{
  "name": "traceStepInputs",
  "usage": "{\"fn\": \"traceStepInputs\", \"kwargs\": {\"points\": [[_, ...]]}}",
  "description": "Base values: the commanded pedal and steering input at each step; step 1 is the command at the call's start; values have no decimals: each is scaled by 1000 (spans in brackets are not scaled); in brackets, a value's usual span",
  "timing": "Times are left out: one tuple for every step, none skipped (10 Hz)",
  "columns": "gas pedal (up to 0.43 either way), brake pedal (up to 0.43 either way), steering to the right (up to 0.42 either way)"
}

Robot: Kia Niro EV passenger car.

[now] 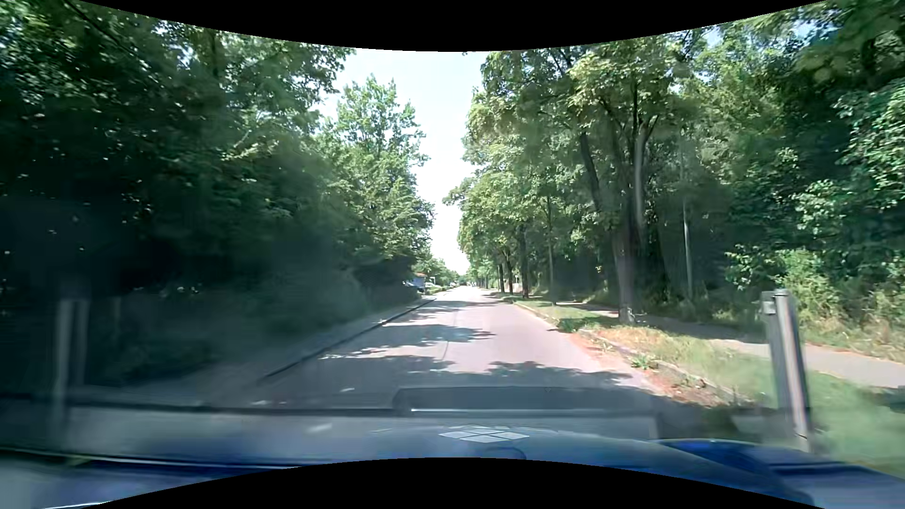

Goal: Follow the waypoints while adhering to traffic rules and regulations

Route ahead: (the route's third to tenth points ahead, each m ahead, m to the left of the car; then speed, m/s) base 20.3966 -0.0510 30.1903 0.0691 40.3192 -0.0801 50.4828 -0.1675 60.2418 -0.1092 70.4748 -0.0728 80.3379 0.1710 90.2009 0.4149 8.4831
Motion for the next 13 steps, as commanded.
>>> {"fn": "traceStepInputs", "kwargs": {"points": [[0,0,6],[0,0,6],[0,0,7],[0,0,12],[0,0,14],[0,0,18],[0,0,26],[0,0,30],[0,0,29],[0,0,24],[0,0,23],[0,0,22],[0,0,18]]}}
